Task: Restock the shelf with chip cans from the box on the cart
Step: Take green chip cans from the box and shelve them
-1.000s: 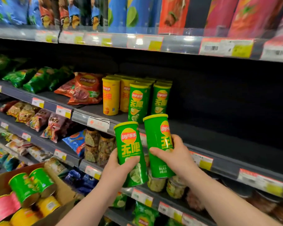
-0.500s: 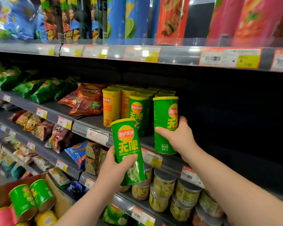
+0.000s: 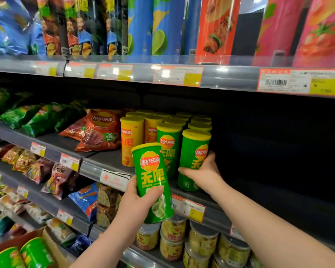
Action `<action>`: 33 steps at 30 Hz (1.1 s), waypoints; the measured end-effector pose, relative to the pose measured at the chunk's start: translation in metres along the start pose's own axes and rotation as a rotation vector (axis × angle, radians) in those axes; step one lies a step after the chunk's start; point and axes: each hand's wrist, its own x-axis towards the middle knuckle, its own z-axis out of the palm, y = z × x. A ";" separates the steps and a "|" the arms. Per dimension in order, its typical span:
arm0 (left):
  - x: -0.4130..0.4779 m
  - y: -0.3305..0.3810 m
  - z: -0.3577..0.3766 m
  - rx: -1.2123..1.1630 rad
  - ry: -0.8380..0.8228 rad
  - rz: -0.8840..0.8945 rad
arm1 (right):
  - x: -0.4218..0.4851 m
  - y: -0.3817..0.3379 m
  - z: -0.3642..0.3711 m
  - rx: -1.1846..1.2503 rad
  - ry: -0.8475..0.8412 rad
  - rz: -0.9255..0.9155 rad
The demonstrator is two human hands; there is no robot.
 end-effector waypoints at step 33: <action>0.004 0.007 0.073 0.109 -0.301 0.092 | -0.040 0.023 -0.059 0.217 -0.206 -0.096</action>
